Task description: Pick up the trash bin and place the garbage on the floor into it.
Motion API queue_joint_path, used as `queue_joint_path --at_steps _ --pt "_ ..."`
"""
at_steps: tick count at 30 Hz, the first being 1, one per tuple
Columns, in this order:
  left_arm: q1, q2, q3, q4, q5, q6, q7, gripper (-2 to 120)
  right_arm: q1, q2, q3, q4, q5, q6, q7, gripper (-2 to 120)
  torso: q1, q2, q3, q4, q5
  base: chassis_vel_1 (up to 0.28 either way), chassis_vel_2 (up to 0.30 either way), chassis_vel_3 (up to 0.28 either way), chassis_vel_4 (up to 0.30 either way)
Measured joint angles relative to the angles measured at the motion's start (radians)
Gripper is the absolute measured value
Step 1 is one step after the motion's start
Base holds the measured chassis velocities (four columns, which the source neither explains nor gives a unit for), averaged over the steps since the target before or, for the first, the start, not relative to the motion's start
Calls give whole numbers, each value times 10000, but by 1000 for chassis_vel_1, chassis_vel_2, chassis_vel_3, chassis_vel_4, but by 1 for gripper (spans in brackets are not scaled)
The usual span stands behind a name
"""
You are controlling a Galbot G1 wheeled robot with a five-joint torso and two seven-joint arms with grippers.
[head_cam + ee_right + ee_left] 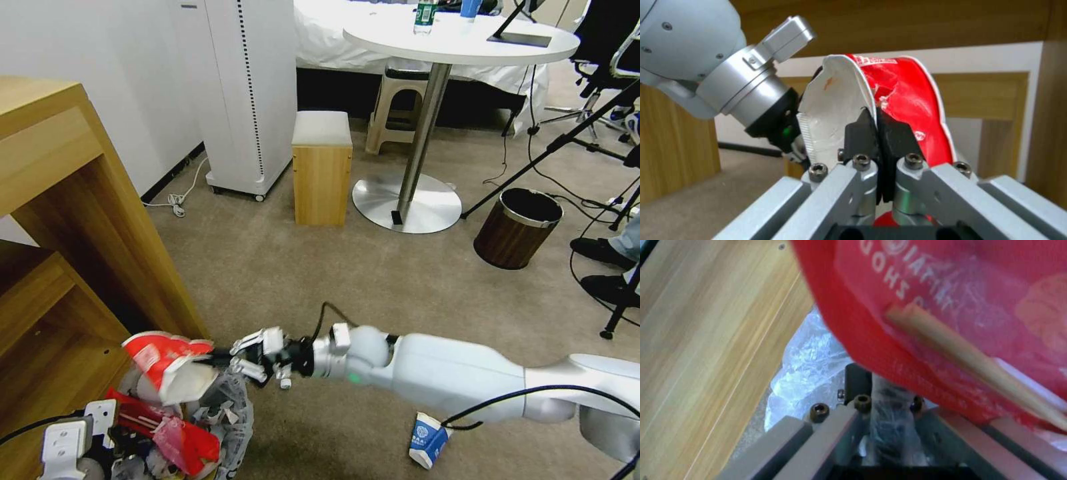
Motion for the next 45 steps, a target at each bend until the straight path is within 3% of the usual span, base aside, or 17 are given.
queue_joint_path --at_steps 5,11,19,25,39,45 --pt "-1 -52 0 63 46 -59 -3 0 -429 43 -222 130 37 -44 295 0 0 0 0 -1 0 0 0 0 0" --pt "-4 -275 159 130 347 -94 12 0 -1063 -591 -184 296 -136 -32 448 0 -1 1 0 -1 1 0 0 0 0" --pt "-6 -460 251 139 524 -122 59 0 -1556 -871 -27 278 -332 92 463 0 -1 1 0 -2 2 0 0 0 0" --pt "130 -626 230 -5 709 -128 99 0 -1791 -643 186 -545 -422 219 270 0 -1 1 0 0 2 0 0 0 0" --pt "261 -937 305 -139 1128 -212 210 0 -1980 -447 170 -848 -443 247 843 0 -1 0 0 -2 0 0 0 0 0" --pt "480 -1023 242 -301 1264 -249 267 0 -1855 305 178 -1529 -320 242 1178 0 -1 0 0 0 1 0 0 0 0"
